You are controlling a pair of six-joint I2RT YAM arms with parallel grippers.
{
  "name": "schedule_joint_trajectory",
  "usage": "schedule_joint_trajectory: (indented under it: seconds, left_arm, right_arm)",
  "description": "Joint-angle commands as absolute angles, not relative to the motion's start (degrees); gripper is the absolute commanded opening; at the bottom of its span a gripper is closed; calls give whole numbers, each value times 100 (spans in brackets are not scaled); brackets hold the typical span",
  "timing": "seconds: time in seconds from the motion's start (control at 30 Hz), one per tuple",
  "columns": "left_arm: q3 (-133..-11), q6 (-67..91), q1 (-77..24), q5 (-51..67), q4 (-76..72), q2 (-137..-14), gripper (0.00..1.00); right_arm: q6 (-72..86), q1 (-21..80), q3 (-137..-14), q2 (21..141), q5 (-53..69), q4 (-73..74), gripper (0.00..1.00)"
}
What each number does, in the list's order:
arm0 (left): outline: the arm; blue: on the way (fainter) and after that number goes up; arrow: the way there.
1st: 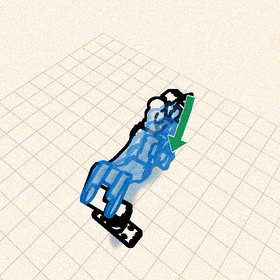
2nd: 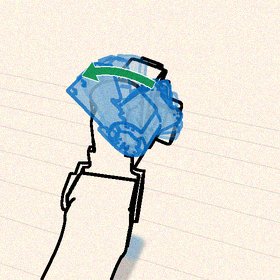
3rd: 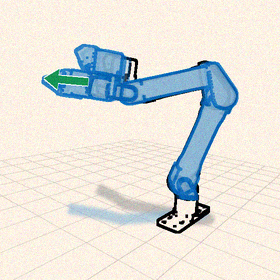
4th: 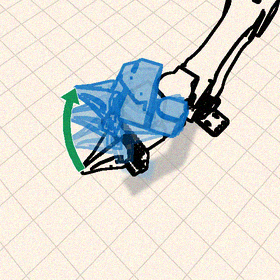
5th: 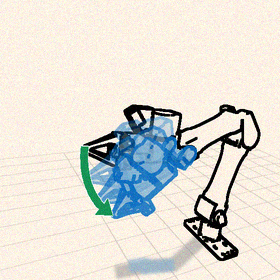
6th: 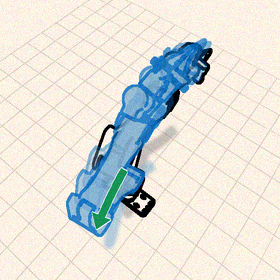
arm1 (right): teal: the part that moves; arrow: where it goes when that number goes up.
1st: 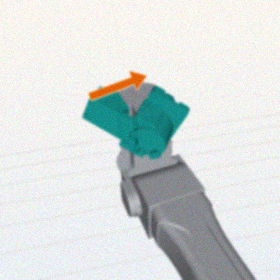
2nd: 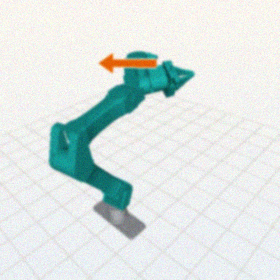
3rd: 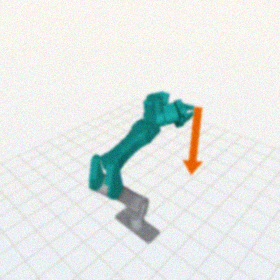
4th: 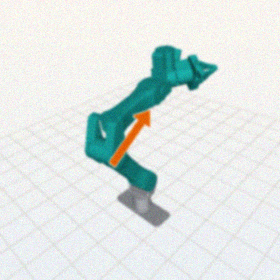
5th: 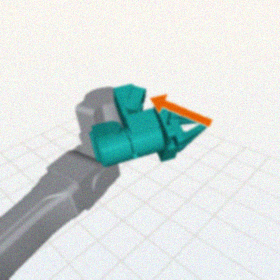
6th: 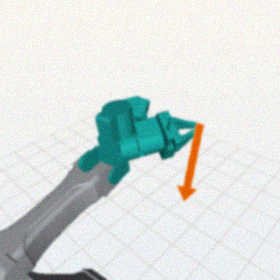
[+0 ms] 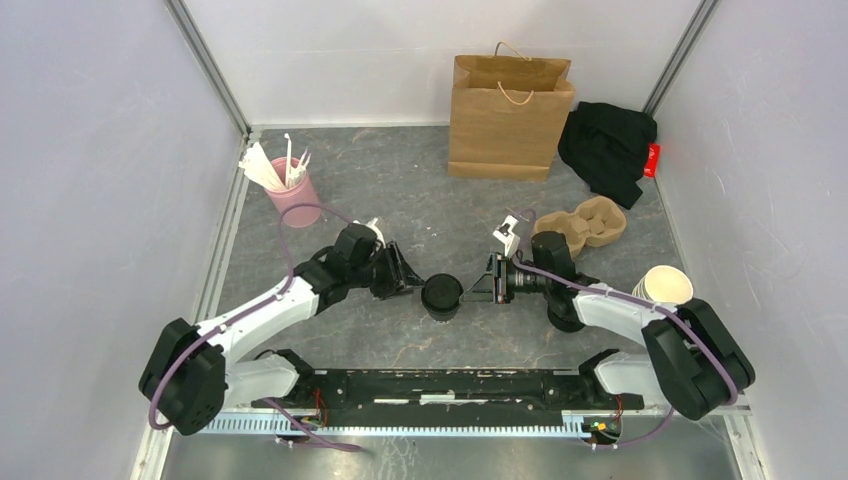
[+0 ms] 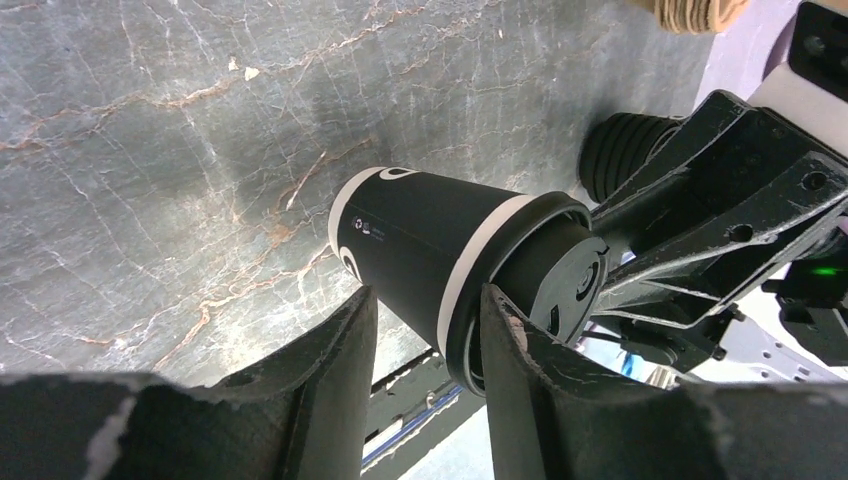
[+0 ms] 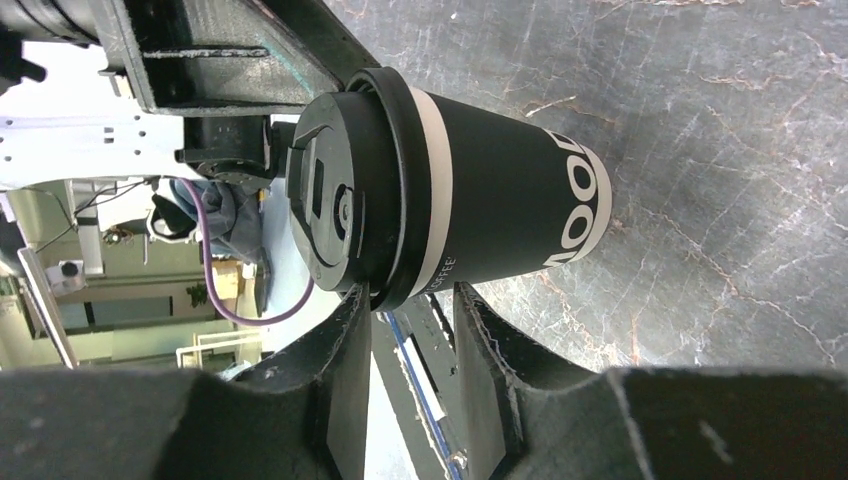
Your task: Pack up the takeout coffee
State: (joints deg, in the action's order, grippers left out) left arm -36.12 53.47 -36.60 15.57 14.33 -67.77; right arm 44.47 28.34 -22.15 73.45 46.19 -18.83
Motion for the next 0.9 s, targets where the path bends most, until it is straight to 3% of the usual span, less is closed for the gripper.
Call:
schedule_joint_trajectory:
  seconds: [0.0,0.33,0.5,0.87]
  left_arm:
    - [-2612,5306,-3762,980,2660,-7169,45]
    - [-2470,5590,-3819,1345,2857,-6276,44]
    - [-2715,5641,-3823,1886,2592,-5822,50]
    - [-3756,5500,-3812,1593,3146,-5681,68]
  right_arm:
    - [3271,2788,-1557,8097,3274,-960,36]
    - [2339,2736,-2472,8042,3060,255,35]
    - [2283,2747,-3203,8236,4257,161,35]
    - [2641,2751,-4380,8011,4597,732,47]
